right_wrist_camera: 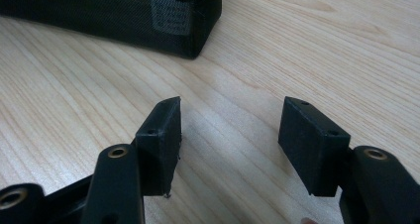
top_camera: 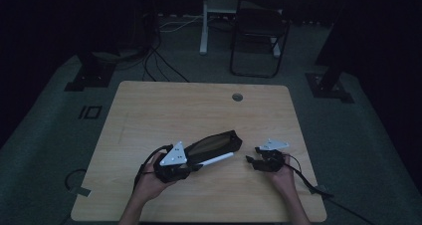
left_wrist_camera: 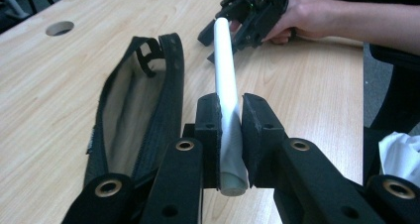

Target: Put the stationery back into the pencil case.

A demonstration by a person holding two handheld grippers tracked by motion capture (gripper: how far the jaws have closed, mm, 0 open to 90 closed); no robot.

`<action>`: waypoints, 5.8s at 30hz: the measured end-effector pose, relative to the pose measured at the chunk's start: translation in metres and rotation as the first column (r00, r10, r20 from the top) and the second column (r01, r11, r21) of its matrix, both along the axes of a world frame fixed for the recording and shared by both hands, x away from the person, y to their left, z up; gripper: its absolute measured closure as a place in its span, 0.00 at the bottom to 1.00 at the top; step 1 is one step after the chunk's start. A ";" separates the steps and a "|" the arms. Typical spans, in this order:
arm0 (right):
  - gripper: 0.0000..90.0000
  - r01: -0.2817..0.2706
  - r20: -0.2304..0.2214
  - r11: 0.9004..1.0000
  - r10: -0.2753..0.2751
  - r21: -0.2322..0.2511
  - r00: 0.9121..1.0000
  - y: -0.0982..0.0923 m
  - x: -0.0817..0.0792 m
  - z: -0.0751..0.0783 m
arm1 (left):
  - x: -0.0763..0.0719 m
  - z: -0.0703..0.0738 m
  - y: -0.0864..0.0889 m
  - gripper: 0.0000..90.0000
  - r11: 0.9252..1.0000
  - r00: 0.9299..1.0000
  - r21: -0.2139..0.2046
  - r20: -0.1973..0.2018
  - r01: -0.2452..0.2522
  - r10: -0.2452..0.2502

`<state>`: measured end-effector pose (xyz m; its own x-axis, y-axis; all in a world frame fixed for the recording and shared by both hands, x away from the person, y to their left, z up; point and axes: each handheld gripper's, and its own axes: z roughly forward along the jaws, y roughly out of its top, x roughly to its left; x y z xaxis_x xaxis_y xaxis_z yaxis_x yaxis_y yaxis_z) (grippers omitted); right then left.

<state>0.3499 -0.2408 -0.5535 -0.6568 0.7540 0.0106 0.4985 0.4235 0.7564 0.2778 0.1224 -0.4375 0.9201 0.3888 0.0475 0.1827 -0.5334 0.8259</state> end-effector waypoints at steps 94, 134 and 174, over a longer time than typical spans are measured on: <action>0.46 -0.003 0.001 1.000 0.003 -0.002 1.000 0.000 0.000 0.000 | 0.033 0.040 0.010 0.88 0.996 0.995 -0.064 0.083 -0.056 0.061; 0.45 -0.004 0.002 1.000 0.004 -0.003 1.000 0.000 0.000 0.000 | 0.053 0.028 -0.001 0.88 0.997 0.997 -0.049 0.049 -0.053 0.055; 0.45 -0.006 0.003 1.000 0.006 -0.003 1.000 0.000 0.000 0.000 | 0.067 0.016 -0.010 0.88 0.998 0.998 -0.037 0.021 -0.058 0.059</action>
